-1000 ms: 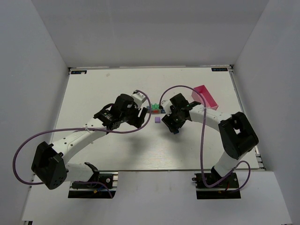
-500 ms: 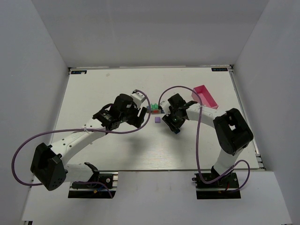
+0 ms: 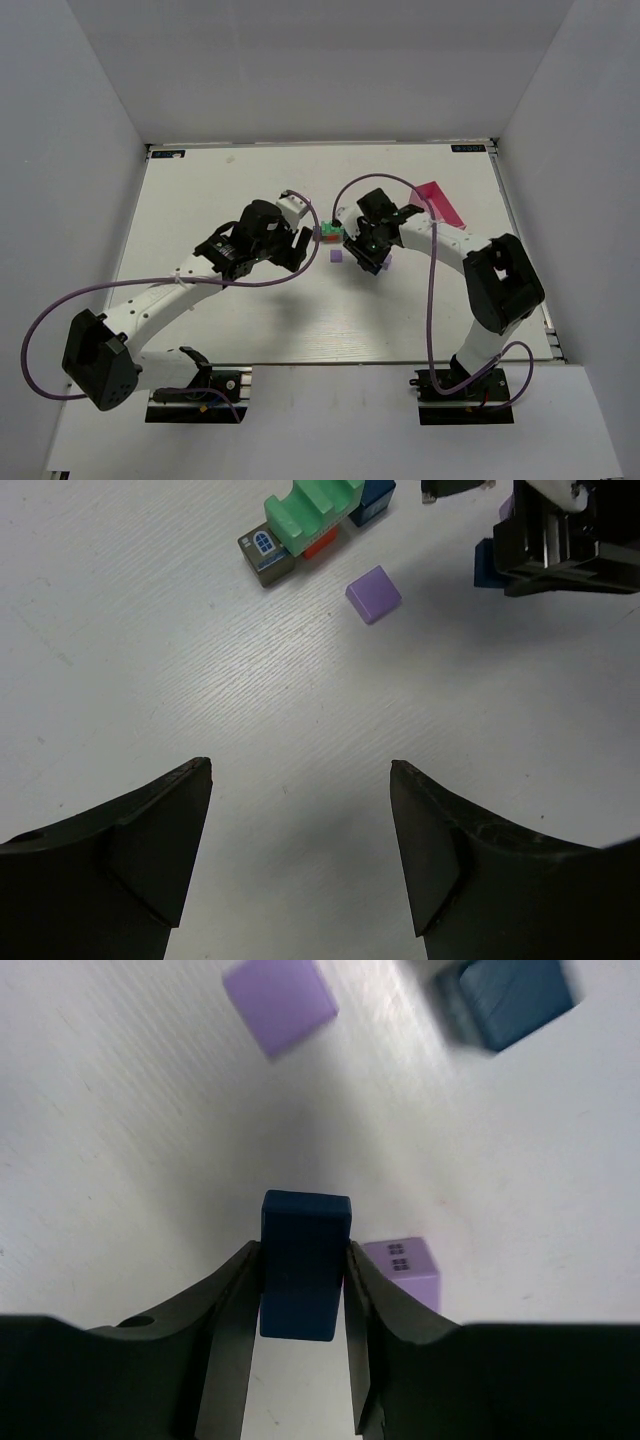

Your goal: Build the wood block tower

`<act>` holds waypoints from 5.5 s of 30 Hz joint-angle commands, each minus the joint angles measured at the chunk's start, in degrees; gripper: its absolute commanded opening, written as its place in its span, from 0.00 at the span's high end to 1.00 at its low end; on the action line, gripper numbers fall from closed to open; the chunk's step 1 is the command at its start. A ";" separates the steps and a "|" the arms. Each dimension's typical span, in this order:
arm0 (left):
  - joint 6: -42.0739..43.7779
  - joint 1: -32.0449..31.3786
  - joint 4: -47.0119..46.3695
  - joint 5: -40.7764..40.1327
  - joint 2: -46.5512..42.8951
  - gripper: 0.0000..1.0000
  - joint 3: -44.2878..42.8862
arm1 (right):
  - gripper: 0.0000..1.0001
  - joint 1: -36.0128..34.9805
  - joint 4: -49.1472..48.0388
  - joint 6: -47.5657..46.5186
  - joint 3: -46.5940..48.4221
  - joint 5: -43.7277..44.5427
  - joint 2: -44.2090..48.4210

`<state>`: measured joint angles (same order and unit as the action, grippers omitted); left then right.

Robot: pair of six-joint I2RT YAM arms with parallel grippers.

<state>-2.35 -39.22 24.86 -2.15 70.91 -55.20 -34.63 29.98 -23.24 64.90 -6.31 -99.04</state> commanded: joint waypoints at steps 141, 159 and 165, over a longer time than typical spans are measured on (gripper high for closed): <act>2.53 0.90 -2.89 -4.26 -14.31 0.18 2.73 | 0.63 -2.55 25.48 -39.16 54.72 -8.20 -30.51; 2.53 0.90 -2.89 -4.26 -14.31 0.18 2.73 | 0.66 -2.64 26.36 -39.16 54.54 -7.93 -30.59; 2.53 0.90 -2.89 -4.26 -14.31 0.18 2.73 | 0.67 -2.46 26.71 -39.16 54.54 -7.93 -30.68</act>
<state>0.01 -38.68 22.26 -5.61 58.26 -52.86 -36.93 55.59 -62.13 119.24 -14.22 -129.80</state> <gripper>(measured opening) 0.820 0.407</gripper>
